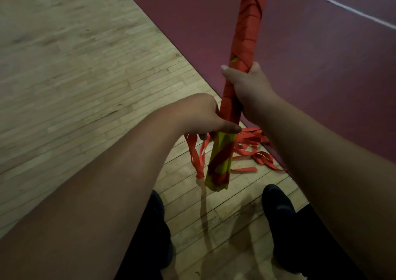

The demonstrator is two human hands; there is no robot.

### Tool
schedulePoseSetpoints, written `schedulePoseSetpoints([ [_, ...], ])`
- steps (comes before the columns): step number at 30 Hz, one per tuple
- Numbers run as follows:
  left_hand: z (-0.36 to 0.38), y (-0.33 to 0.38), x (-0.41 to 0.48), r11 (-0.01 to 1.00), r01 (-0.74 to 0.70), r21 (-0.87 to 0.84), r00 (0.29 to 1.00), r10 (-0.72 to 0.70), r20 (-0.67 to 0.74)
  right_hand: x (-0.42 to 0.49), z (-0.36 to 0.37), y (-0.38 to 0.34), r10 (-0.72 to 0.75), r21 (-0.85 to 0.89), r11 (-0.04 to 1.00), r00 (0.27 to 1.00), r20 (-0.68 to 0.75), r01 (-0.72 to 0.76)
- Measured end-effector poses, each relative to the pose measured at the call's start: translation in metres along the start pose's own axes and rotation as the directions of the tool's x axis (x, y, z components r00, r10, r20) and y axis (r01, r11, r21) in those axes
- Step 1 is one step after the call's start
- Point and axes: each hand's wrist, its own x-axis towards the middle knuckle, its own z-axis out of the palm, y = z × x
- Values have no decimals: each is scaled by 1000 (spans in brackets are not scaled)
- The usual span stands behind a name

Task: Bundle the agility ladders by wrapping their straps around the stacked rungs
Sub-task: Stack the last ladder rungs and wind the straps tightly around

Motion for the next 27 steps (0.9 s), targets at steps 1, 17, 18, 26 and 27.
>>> schedulePoseSetpoints([
  [1,6,1,3,999,23,26,999,-22,-50,1,1,0,14,-11,1000,1000,-5,-14],
  [17,-17,-15,-15,800,-212,-561,923,352,153,-19,-16,-34,12,603,758,928,371,-251],
  [18,-17,-16,-16,806,-213,-552,921,354,161,-19,-16,-34,15,592,765,925,379,-254],
  [26,-15,-23,-8,851,-189,-490,936,307,173,-15,-18,-32,79,547,798,944,321,-253],
  [27,-15,-24,-7,871,-192,-452,937,299,179,-15,-17,-31,90,523,817,950,300,-243],
])
